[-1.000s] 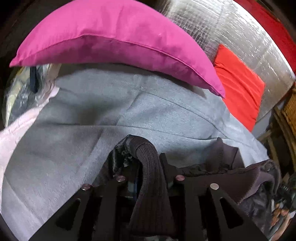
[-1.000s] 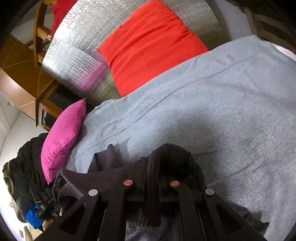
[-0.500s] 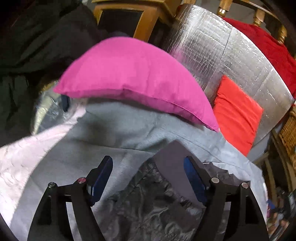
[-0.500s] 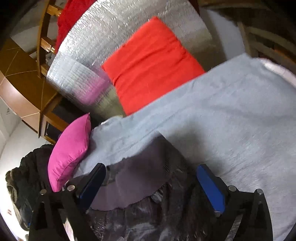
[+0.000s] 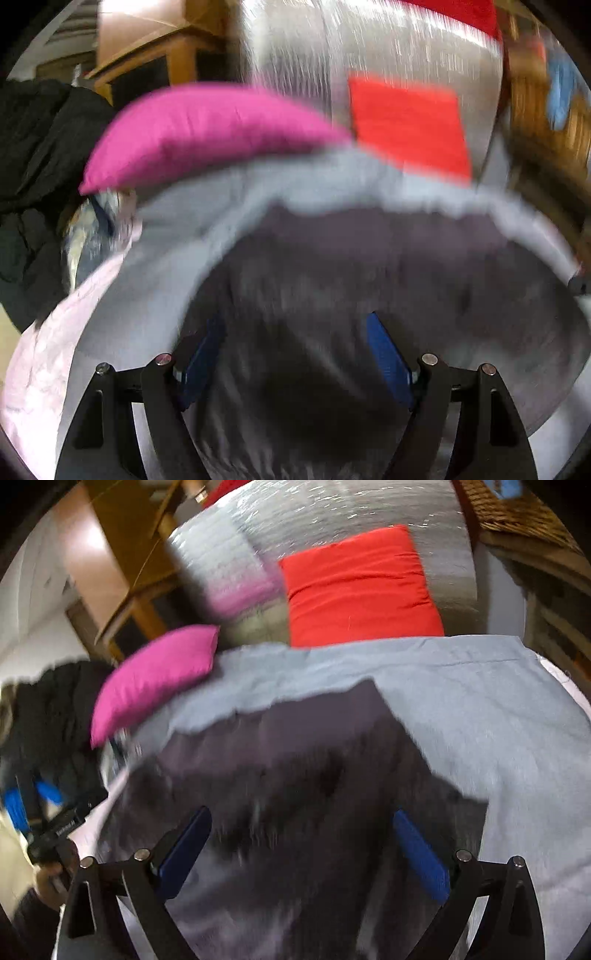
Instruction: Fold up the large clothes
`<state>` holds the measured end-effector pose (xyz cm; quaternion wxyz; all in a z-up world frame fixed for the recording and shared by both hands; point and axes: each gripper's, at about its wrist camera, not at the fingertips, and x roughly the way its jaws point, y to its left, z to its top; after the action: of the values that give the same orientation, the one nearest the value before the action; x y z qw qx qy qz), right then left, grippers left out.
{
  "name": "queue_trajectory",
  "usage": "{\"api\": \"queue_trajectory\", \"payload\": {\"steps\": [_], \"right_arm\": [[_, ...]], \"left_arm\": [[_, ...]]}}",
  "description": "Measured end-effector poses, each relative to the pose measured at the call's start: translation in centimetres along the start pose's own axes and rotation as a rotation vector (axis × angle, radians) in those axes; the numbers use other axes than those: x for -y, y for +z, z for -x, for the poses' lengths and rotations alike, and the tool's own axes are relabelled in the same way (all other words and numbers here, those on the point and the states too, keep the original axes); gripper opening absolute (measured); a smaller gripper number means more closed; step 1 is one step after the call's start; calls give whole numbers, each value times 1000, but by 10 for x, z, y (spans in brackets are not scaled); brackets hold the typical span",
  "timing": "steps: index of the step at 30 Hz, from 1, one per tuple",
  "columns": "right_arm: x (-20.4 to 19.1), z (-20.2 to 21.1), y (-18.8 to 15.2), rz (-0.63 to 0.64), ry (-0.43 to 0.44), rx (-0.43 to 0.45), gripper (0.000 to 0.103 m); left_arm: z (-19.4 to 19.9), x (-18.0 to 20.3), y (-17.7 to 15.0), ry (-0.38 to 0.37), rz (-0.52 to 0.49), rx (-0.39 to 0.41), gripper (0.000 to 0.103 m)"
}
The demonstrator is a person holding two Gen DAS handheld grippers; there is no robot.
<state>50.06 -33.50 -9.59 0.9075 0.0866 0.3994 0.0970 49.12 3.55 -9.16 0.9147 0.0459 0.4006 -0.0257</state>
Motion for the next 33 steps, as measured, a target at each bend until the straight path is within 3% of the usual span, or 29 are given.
{"api": "queue_trajectory", "payload": {"steps": [2, 4, 6, 10, 12, 16, 20, 26, 31, 33], "right_arm": [[-1, -22, -11, 89, -167, -80, 100], [9, -30, -15, 64, -200, -101, 100], [19, -17, -10, 1, -184, -70, 100], [25, 10, 12, 27, -153, 26, 100], [33, 11, 29, 33, -124, 45, 100], [54, -14, 70, 5, -70, 19, 100], [75, -67, 101, -74, 6, -54, 99], [75, -117, 109, 7, 28, -139, 99], [87, -132, 118, -18, 53, -142, 99], [87, -133, 123, -30, 73, -129, 91]], "left_arm": [[-22, 0, -10, 34, 11, -97, 80], [-19, -7, -6, 46, 63, -107, 80], [-10, -17, 6, 33, 103, -101, 80], [5, -38, 36, 31, 89, 5, 81], [-2, -49, 56, -3, 82, 21, 81], [-40, -64, 88, -79, 97, -36, 82], [-92, -73, 103, -144, 122, -132, 82], [-127, -69, 108, -239, 125, -201, 82], [-142, -66, 114, -272, 136, -223, 82], [-149, -65, 117, -283, 156, -225, 82]]}}
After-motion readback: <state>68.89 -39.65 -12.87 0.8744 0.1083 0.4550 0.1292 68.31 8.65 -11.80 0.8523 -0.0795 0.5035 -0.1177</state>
